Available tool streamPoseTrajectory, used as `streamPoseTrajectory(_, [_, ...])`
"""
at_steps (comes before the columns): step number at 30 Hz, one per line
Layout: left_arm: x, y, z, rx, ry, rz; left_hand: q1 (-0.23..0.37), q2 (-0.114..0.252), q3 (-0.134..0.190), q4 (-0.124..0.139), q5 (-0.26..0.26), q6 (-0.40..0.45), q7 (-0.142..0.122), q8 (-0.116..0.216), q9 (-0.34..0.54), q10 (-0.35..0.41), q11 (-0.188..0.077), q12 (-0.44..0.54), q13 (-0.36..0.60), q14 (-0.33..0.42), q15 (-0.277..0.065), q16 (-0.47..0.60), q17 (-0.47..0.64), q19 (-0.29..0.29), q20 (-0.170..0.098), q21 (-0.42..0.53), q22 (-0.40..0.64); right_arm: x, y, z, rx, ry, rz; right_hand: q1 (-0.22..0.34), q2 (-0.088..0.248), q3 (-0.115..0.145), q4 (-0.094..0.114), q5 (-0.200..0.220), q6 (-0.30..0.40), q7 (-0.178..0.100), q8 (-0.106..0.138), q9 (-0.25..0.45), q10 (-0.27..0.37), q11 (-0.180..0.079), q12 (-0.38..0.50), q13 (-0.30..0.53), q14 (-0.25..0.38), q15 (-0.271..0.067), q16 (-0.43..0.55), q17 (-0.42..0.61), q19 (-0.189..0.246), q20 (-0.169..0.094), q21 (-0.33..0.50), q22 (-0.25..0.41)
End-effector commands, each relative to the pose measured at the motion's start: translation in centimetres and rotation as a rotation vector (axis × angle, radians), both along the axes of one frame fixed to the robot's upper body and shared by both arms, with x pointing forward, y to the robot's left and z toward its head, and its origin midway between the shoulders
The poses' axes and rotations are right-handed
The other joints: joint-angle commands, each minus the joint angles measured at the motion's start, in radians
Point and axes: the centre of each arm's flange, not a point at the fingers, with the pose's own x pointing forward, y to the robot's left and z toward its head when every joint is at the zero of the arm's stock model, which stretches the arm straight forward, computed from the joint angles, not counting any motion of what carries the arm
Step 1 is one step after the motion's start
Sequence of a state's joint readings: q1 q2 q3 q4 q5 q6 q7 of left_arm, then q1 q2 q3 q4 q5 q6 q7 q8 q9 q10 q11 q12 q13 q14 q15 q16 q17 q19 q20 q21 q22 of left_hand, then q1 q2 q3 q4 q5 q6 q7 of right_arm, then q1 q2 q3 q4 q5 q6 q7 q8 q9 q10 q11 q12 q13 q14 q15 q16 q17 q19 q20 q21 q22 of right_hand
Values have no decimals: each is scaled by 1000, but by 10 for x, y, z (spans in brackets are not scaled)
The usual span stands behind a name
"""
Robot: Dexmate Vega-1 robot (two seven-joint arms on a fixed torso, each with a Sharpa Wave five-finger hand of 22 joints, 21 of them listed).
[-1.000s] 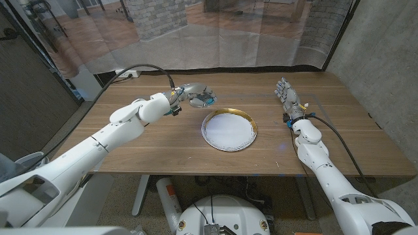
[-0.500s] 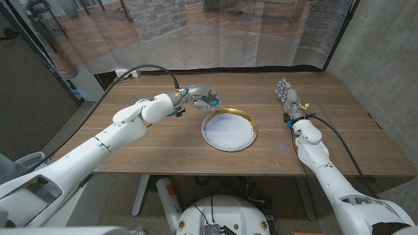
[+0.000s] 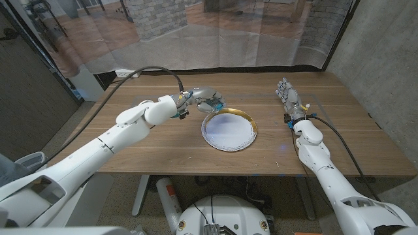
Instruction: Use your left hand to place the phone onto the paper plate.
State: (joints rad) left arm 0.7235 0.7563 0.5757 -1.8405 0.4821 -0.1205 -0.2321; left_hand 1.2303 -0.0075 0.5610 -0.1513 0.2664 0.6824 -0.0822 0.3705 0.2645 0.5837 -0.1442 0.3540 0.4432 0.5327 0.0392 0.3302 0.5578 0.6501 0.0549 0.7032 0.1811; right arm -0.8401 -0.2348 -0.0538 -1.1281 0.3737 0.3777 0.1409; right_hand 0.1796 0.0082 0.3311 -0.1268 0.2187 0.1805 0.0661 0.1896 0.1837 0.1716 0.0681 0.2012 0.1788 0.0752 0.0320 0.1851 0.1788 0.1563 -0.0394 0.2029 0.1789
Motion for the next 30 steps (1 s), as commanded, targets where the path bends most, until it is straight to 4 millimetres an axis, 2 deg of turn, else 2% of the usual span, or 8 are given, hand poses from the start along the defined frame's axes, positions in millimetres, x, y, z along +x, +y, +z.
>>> streamPoseTrajectory(1, [-2,-13,-8,34,5,-23,77,84,1,2,-1,7,-6,1,3,11,-4,-6,6,84,-190,-5,2,102,-114,9,1,-2,0,-1,0,3,0,9,7,-4,0,1,5,3,6,5,10,-2,5,2,9,-3,1,4,6,-13,-1,5])
streamPoseTrajectory(30, [4,-28,-24,104,23,-46,73,80,-2,2,-4,11,-9,1,0,15,-9,-16,16,83,-193,-12,5,87,-111,18,1,0,2,1,5,-2,-2,11,8,-5,0,0,7,2,6,5,10,-1,4,2,6,-5,0,4,5,-16,-2,5])
